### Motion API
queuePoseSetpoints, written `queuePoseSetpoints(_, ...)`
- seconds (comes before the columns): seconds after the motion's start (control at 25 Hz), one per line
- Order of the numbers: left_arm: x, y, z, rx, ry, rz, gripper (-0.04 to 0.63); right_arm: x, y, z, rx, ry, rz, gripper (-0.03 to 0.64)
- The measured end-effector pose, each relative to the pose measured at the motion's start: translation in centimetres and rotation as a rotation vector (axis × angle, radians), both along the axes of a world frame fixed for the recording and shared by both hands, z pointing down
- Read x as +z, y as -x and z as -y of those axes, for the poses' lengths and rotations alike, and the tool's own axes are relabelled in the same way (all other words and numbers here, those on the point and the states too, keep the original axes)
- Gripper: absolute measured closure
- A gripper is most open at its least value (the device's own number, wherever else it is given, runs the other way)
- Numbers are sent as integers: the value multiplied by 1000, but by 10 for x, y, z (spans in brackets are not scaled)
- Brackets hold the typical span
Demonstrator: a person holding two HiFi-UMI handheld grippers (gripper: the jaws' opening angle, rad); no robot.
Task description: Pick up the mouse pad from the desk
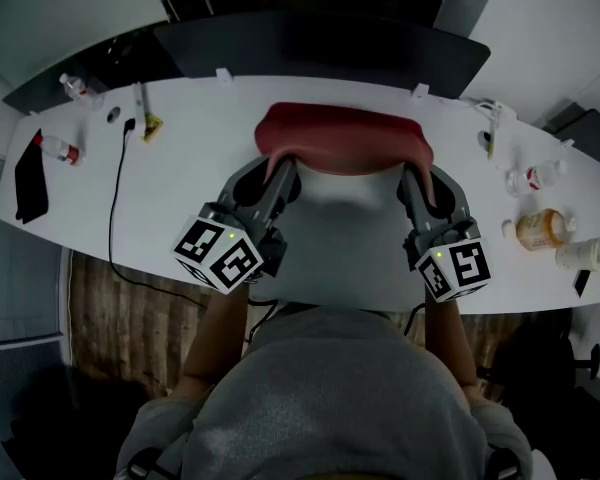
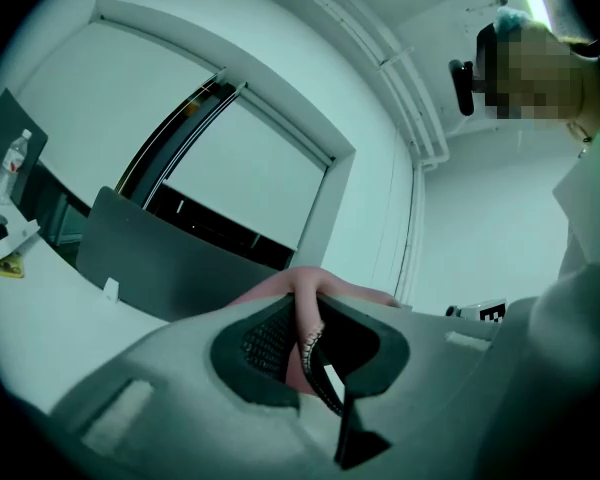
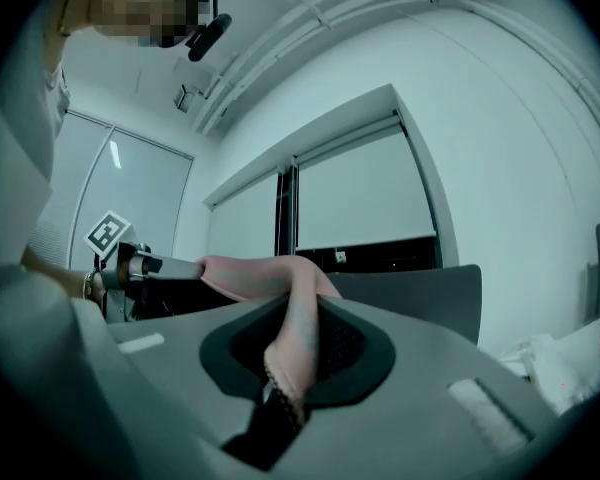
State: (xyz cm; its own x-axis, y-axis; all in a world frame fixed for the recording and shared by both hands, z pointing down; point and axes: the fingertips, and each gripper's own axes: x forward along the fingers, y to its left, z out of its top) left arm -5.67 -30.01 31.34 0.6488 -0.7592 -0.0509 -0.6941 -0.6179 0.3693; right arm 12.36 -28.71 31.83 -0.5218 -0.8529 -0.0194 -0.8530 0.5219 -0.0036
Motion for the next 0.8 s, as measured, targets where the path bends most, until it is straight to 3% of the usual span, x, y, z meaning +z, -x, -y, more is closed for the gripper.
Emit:
queuePoseSetpoints(0.4,-82,-2,-20,30,-163,-93,538,-79,2,-24,-36,-157,98,577)
queuePoseSetpoints(0.8,-136,-1,-48,70,-277,-114,534,-138,4,-56,-87,-274,160,575)
